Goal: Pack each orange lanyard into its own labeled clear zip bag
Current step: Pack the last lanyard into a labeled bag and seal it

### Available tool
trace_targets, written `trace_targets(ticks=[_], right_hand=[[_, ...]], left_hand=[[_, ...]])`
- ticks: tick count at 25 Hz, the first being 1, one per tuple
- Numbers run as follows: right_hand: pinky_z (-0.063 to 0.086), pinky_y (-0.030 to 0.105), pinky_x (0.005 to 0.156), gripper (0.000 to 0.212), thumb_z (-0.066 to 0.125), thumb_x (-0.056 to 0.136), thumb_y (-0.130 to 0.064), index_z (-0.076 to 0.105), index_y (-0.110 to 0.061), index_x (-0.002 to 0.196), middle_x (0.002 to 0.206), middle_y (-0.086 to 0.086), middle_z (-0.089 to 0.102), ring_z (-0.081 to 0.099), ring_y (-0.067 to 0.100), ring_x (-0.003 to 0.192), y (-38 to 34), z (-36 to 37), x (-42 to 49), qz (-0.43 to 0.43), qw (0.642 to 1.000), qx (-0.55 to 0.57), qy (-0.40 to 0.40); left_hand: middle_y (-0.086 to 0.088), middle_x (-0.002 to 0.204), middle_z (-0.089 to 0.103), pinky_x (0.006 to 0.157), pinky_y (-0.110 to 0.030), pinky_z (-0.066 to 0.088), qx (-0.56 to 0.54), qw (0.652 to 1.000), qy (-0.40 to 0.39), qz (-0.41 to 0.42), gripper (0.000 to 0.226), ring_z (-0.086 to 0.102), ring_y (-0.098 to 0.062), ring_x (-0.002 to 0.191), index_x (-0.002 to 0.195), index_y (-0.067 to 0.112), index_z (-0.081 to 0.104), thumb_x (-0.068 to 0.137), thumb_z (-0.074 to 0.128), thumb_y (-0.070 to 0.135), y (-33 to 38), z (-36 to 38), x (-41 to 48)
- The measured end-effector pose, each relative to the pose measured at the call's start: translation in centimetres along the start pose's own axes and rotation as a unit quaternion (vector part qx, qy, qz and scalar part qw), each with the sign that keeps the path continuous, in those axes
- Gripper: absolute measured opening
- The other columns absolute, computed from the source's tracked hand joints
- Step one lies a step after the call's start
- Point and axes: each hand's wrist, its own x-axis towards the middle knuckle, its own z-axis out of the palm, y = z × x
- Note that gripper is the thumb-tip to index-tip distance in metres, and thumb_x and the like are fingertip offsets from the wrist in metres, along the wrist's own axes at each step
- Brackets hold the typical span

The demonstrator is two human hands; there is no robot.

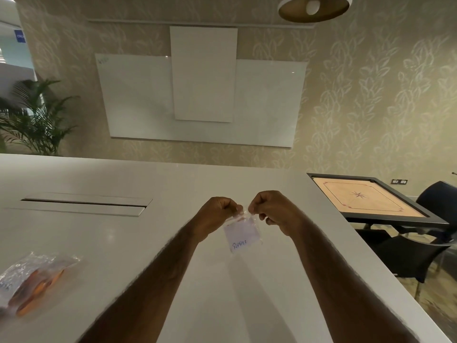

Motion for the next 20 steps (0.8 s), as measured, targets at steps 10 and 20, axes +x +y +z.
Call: trace_targets(ticks=[10,20], right_hand=[[0.039,0.025,0.053,0.009,0.067,0.074,0.004,0.071,-0.004,0.074,0.078,0.008,0.074,0.053,0.015,0.066,-0.38,0.83,0.09,-0.010,0.999,0.006,0.031],[0.038,0.023,0.052,0.009,0.077,0.078,-0.009,0.070,-0.010,0.073,0.066,0.001,0.067,0.057,0.012,0.062,-0.35,0.58,0.27,0.013,0.999,-0.050,-0.012]], left_hand=[[0.007,0.079,0.074,0.063,-0.012,0.047,0.126,0.989,0.024,0.073,0.014,0.063,-0.002,0.069,0.079,0.020,0.075,0.090,0.066,0.018,0.76,0.75,0.21],[0.003,0.070,0.071,0.062,-0.024,0.048,-0.010,0.998,0.058,0.027,0.005,0.060,-0.008,0.060,0.081,0.016,0.076,0.086,0.075,0.016,0.91,0.00,0.30]])
